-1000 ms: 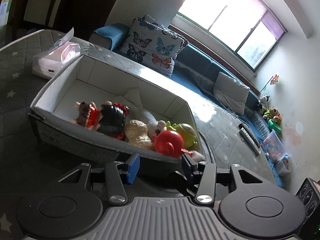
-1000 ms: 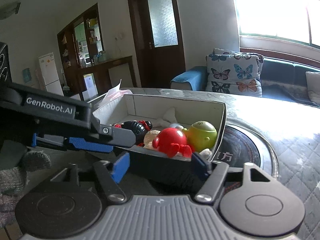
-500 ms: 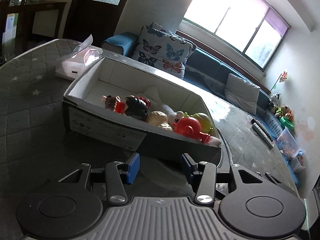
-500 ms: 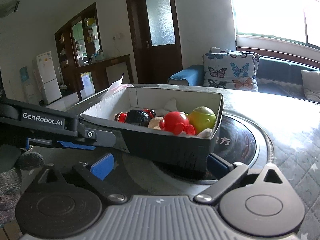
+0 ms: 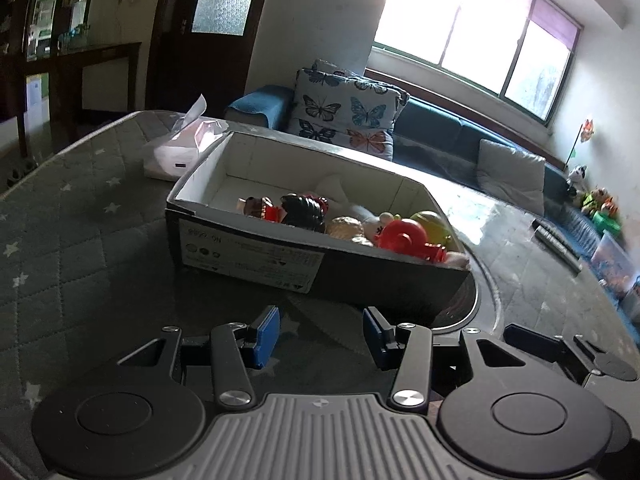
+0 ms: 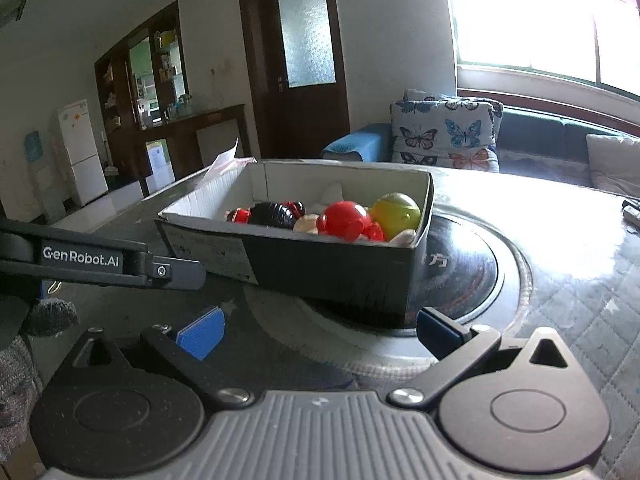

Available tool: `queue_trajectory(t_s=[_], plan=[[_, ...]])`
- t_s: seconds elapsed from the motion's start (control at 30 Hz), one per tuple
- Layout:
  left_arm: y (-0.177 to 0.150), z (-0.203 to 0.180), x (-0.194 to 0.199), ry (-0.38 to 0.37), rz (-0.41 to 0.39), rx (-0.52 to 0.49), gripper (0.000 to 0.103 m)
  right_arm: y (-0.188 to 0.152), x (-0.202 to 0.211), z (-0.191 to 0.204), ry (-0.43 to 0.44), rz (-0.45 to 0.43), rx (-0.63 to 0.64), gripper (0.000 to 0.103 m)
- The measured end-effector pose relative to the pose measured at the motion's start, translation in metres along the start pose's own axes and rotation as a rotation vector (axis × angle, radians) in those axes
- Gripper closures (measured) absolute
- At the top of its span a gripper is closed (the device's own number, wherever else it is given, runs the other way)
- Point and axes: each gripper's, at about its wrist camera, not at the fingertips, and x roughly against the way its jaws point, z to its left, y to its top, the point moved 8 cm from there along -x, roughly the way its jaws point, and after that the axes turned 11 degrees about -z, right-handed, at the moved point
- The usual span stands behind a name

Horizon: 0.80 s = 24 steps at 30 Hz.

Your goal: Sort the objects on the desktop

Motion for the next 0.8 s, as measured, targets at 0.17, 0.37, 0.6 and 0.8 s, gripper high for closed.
queue_trajectory(t_s=[0.17,0.37,0.6,0.8], plan=[[-0.005,0.003,0.002,0.021,0.001,-0.006,0.054,-0.004,0.002,0.002,0.003,0.004,-0.014,0.000],[-0.011,0.010,0.004,0.072,0.004,-0.025,0.054,-0.011,0.001,0.003,-0.011,0.017,-0.010,0.000],[-0.016,0.012,0.003,0.086,0.024,-0.034,0.054,-0.015,0.001,0.003,-0.024,0.029,-0.019,0.000],[-0.022,0.011,0.001,0.107,0.032,-0.059,0.054,-0.019,0.001,0.001,-0.026,0.040,-0.025,0.000]])
